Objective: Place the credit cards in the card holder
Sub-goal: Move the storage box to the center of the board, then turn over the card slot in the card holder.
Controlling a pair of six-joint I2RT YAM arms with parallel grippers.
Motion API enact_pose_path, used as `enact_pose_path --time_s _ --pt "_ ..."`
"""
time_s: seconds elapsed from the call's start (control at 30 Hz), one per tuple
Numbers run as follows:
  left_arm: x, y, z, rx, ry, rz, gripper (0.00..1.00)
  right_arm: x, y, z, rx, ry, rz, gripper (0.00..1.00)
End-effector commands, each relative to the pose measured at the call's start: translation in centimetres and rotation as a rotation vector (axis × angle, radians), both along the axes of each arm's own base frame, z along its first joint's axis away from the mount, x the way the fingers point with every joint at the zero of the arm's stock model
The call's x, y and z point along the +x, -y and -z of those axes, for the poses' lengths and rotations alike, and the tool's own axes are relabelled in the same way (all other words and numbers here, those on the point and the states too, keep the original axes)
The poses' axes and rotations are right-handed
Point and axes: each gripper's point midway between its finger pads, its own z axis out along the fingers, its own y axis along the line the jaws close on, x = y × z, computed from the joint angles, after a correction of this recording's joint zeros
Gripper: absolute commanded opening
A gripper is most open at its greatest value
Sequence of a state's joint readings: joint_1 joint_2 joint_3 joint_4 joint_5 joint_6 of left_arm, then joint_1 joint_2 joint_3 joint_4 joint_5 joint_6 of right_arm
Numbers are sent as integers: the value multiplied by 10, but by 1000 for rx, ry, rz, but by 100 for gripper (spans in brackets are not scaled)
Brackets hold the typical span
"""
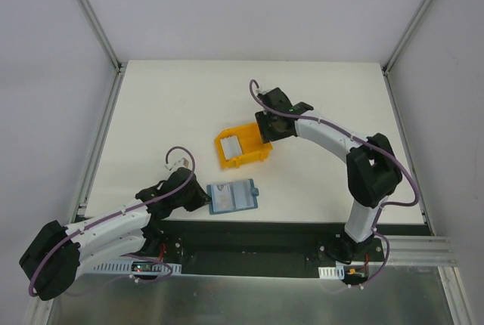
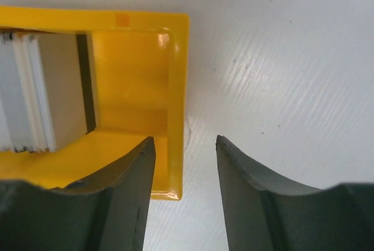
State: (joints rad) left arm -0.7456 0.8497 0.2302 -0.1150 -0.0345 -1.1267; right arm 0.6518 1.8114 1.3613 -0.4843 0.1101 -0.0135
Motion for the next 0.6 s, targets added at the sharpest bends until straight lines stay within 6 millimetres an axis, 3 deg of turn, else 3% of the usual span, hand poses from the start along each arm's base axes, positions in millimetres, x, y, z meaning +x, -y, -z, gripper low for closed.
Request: enact_pose_path --time_s 0.0,0.2,0.4,0.57 --pt "-8 -8 7 59 -31 26 0 10 -15 -78 126 124 -55 51" --pt "-8 -8 6 57 -25 27 0 -3 -55 -99 371 78 -83 59" --pt "-6 -7 2 43 -10 32 0 -10 -83 -84 474 4 -83 59" --pt "-6 -6 0 33 -3 33 0 -14 -93 -74 480 -19 -87 60"
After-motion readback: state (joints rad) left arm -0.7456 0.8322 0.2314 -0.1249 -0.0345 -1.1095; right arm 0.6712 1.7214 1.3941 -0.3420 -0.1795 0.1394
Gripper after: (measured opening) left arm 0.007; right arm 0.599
